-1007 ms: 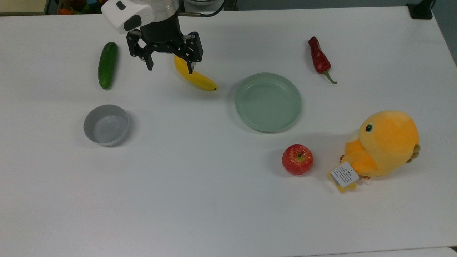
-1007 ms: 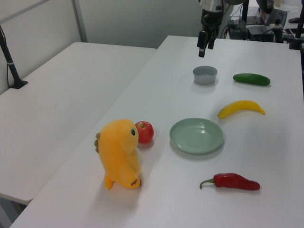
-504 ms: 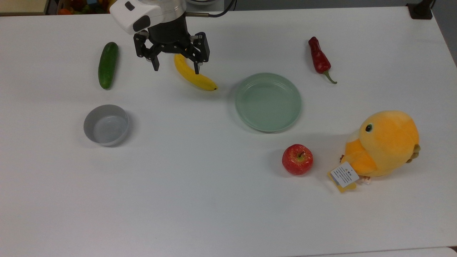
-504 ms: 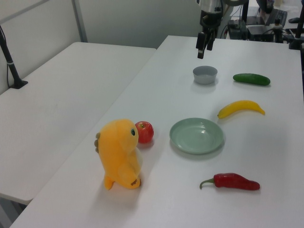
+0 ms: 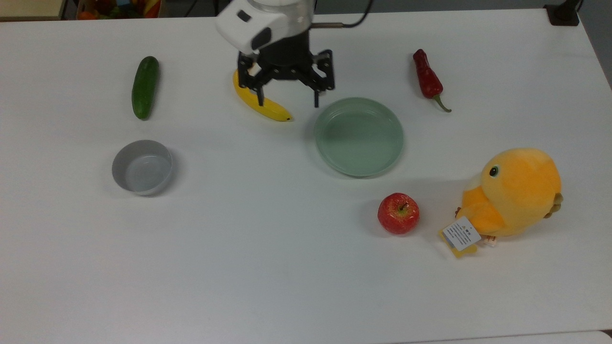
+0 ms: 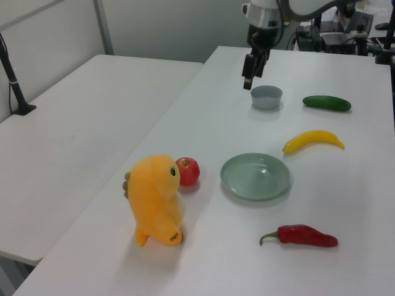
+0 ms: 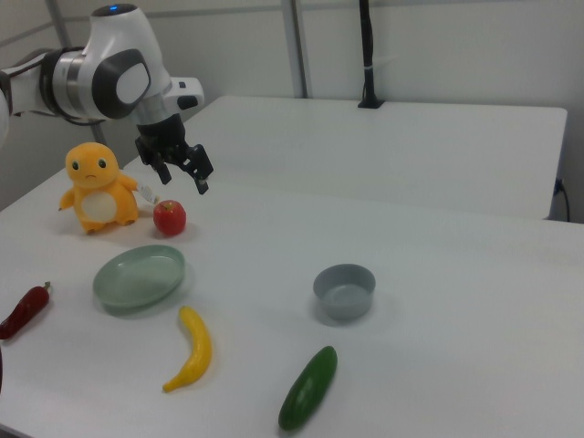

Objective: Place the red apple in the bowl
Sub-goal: 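Move the open gripper over the green plate toward the red apple, then lower the gripper onto the red apple and close it, then lift the apple and carry it over the grey bowl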

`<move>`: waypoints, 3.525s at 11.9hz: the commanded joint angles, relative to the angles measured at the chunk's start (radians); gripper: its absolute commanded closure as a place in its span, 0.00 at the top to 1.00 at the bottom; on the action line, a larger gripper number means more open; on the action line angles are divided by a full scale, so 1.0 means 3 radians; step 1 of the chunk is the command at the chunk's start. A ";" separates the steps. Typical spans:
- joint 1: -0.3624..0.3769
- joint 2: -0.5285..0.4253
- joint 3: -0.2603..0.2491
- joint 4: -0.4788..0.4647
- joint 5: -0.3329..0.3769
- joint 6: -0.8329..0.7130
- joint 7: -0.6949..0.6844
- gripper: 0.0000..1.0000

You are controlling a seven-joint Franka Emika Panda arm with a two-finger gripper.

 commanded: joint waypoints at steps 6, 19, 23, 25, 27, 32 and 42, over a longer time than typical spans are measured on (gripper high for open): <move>0.0677 0.0641 -0.0020 0.0097 -0.0062 0.1089 0.0420 1.00; 0.0837 0.1542 -0.0056 0.0491 -0.0271 0.2318 0.0553 1.00; 0.0801 0.1650 -0.0041 0.0578 -0.0378 0.2313 0.0563 1.00; 0.0806 0.1665 -0.0041 0.0573 -0.0419 0.2313 0.0558 0.48; 0.0811 0.1665 -0.0036 0.0568 -0.0491 0.2308 0.0563 0.29; 0.0786 0.1568 -0.0066 0.0552 -0.0491 0.2277 0.0569 0.29; -0.0497 0.0883 -0.0102 0.0215 -0.0491 0.1827 0.0411 0.29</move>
